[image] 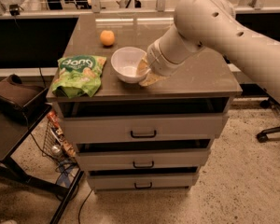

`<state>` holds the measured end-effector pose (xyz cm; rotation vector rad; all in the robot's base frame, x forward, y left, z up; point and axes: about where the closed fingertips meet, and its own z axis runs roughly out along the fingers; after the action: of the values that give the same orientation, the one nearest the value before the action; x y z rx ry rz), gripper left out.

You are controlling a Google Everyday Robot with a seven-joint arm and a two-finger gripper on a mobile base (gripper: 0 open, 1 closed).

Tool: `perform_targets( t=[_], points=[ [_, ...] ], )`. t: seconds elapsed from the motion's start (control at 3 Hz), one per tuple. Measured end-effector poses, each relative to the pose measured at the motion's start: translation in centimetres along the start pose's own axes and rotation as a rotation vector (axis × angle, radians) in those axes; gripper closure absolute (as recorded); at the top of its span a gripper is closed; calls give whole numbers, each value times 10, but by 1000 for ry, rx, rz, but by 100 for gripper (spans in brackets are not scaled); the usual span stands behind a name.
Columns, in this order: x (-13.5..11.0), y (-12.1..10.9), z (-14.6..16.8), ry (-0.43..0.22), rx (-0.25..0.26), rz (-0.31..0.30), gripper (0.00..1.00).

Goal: Move white bowl near green rice chip bag

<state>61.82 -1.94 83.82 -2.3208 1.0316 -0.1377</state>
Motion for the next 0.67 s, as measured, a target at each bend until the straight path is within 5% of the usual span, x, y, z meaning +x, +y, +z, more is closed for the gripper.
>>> perform_targets(
  t=[0.67],
  points=[
    [-2, 1, 3, -5, -5, -2, 4]
  ],
)
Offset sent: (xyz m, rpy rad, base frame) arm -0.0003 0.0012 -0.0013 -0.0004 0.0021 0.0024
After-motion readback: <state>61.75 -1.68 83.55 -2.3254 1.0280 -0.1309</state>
